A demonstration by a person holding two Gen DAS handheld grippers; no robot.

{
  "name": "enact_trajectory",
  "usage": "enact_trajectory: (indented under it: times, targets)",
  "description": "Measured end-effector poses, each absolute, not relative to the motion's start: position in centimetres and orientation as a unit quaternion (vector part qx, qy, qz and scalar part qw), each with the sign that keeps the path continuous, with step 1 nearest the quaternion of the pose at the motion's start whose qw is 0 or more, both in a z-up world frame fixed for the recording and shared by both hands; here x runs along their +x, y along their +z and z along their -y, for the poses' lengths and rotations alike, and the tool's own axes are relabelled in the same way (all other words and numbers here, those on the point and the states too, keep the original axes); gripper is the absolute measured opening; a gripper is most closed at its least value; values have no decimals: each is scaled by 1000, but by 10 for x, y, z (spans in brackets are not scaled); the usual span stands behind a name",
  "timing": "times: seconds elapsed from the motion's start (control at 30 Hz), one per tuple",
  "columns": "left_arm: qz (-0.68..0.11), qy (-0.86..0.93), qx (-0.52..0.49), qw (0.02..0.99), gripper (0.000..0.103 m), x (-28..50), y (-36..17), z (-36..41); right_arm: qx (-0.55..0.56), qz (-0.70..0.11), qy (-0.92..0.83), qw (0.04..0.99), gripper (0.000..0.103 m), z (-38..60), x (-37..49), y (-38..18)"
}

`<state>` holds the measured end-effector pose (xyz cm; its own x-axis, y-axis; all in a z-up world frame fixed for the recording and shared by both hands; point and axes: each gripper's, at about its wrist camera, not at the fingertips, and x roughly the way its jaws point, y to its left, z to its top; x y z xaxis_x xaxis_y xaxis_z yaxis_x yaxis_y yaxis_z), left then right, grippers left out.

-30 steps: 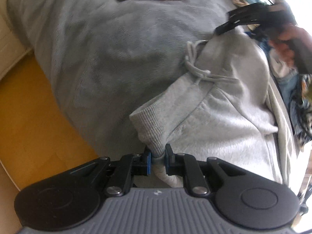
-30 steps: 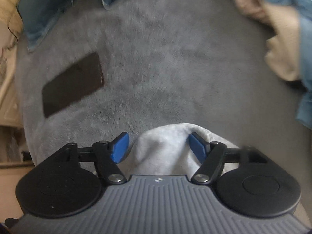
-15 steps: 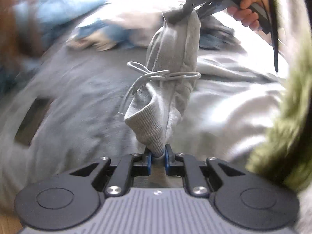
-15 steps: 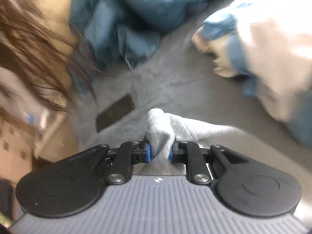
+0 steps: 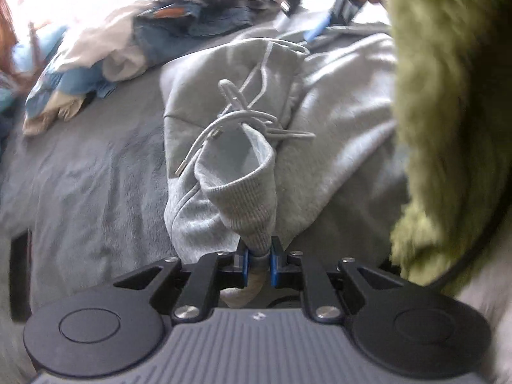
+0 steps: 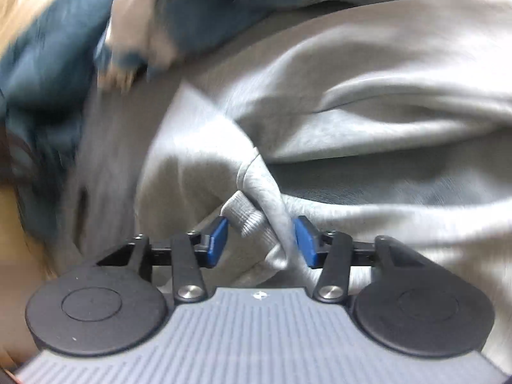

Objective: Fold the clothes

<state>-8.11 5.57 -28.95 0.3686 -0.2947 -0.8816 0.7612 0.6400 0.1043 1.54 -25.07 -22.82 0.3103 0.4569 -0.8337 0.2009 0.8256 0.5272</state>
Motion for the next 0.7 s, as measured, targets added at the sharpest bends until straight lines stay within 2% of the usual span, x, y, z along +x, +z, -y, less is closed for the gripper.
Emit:
enact_trajectory:
  times: [0.1, 0.23, 0.3, 0.6, 0.63, 0.7]
  targets:
    - [-435, -355, 291, 775, 13, -83, -294, -47, 337, -570, 49, 748, 54, 257, 8, -219]
    - [-419, -373, 324, 762, 13, -87, -300, -41, 368, -605, 28, 706, 56, 235, 23, -235]
    - [-412, -377, 338, 757, 13, -92, -300, -39, 383, -621, 18, 683, 60, 223, 30, -244]
    - [-412, -376, 337, 758, 13, -101, -302, -32, 398, -649, -97, 641, 60, 206, 58, -293]
    - [-414, -374, 335, 760, 13, -100, -303, -32, 397, -647, -96, 644, 59, 206, 58, -294]
    - [-417, -369, 331, 762, 13, -101, -303, -34, 393, -640, -90, 654, 44, 209, 54, -291]
